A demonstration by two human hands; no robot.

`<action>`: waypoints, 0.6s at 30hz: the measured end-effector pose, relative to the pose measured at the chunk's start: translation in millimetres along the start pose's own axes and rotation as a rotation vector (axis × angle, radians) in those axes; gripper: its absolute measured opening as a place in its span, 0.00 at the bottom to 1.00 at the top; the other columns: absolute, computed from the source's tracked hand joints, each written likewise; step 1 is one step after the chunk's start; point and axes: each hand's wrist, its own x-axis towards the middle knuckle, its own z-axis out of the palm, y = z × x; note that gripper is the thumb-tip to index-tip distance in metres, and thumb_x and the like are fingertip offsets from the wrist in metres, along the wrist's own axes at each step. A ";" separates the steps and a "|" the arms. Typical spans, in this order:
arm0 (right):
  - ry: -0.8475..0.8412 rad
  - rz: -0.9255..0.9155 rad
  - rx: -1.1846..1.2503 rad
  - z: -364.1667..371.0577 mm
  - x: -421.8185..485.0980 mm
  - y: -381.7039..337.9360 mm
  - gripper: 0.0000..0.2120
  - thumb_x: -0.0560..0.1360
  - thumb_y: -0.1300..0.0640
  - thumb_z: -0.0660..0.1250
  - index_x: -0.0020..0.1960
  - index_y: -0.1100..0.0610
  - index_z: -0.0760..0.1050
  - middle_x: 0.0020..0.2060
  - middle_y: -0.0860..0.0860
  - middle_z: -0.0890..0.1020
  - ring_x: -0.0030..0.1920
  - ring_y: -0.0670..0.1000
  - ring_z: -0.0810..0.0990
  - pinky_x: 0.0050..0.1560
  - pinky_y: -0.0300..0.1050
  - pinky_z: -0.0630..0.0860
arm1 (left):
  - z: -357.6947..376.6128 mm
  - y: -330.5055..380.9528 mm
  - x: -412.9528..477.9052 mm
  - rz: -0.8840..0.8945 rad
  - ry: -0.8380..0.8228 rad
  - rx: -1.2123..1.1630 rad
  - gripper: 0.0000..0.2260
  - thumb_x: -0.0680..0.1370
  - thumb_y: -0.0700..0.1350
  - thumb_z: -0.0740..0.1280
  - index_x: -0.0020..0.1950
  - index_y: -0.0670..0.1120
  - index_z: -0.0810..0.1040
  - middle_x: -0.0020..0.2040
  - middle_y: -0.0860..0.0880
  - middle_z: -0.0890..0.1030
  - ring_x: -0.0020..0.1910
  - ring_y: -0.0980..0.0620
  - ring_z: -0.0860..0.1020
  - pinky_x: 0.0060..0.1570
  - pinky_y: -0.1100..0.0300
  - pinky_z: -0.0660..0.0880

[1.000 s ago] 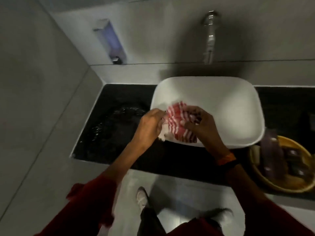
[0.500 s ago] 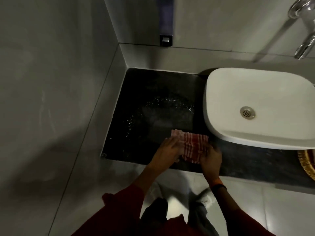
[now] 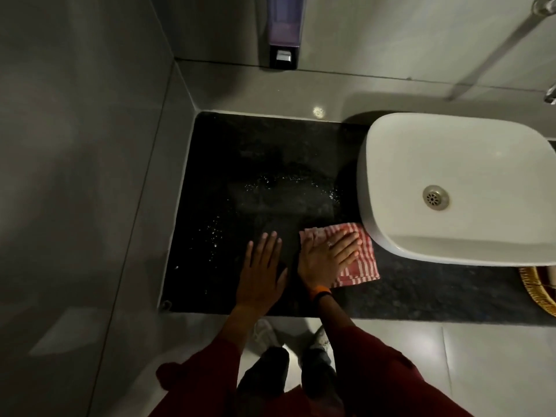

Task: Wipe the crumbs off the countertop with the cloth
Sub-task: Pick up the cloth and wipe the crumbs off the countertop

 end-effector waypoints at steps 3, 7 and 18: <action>0.050 -0.107 -0.082 10.1 31.3 -5.9 0.41 0.79 0.36 0.48 0.79 0.65 0.49 0.78 0.66 0.55 0.79 0.66 0.53 0.80 0.63 0.49 | 2.9 -1.8 0.9 0.015 -0.005 -0.020 0.33 0.81 0.59 0.51 0.80 0.44 0.45 0.82 0.45 0.46 0.80 0.45 0.45 0.77 0.41 0.51; 0.059 -0.238 -0.047 13.5 78.1 -28.1 0.45 0.76 0.33 0.51 0.79 0.63 0.48 0.78 0.64 0.59 0.77 0.65 0.59 0.79 0.63 0.54 | 6.9 -1.9 3.0 0.025 -0.005 -0.044 0.33 0.80 0.58 0.54 0.80 0.44 0.47 0.82 0.45 0.47 0.80 0.45 0.46 0.76 0.39 0.53; -0.201 -1.193 -0.238 39.4 107.2 -111.3 0.40 0.78 0.36 0.55 0.80 0.61 0.50 0.81 0.59 0.52 0.81 0.58 0.48 0.80 0.60 0.49 | 10.4 -4.0 1.2 0.049 0.057 -0.053 0.33 0.81 0.58 0.53 0.80 0.44 0.48 0.81 0.45 0.47 0.80 0.44 0.47 0.76 0.40 0.55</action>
